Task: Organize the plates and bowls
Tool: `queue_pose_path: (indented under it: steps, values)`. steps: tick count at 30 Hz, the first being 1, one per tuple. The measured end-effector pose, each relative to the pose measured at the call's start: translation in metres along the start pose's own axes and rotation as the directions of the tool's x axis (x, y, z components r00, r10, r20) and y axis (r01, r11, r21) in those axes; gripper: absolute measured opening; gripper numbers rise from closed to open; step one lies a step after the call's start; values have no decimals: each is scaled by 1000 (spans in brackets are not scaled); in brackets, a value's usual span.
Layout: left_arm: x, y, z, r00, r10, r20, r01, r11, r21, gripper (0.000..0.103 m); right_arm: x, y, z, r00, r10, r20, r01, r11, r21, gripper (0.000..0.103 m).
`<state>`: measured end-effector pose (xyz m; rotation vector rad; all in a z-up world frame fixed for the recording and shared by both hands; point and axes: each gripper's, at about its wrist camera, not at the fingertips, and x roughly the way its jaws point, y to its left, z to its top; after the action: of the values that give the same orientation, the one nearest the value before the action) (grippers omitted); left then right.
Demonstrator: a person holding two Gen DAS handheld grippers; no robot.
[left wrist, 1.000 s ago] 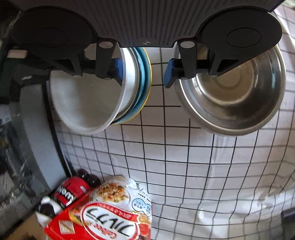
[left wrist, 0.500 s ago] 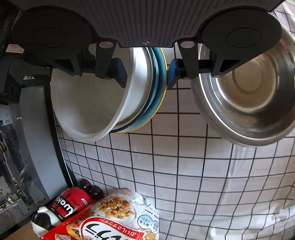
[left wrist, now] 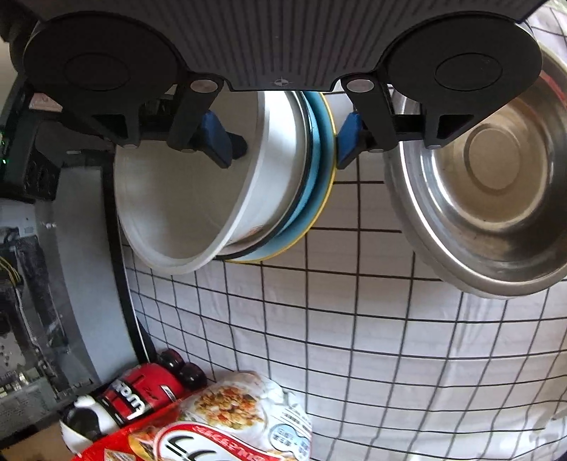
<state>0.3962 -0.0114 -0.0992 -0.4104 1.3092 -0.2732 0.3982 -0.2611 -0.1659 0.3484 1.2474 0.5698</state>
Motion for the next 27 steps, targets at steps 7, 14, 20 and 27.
queue_pose_path:
  steps: [7,14,20,27]
  values:
    - [-6,-5,-3,996,60,64,-65,995,74,62,-1,10,0,999,-47,19,48,998,-39,66]
    - [-17,13,-2,995,40,94,-42,999,19,62,-2,20,2,996,-76,53,79,995,-56,66]
    - [-16,19,-3,998,-17,60,18,1000,-20,62,0,12,-1,998,-55,37,55,998,-6,66]
    - [-11,8,-3,999,-38,29,38,999,8,67,0,16,-3,998,-58,36,58,998,-3,66]
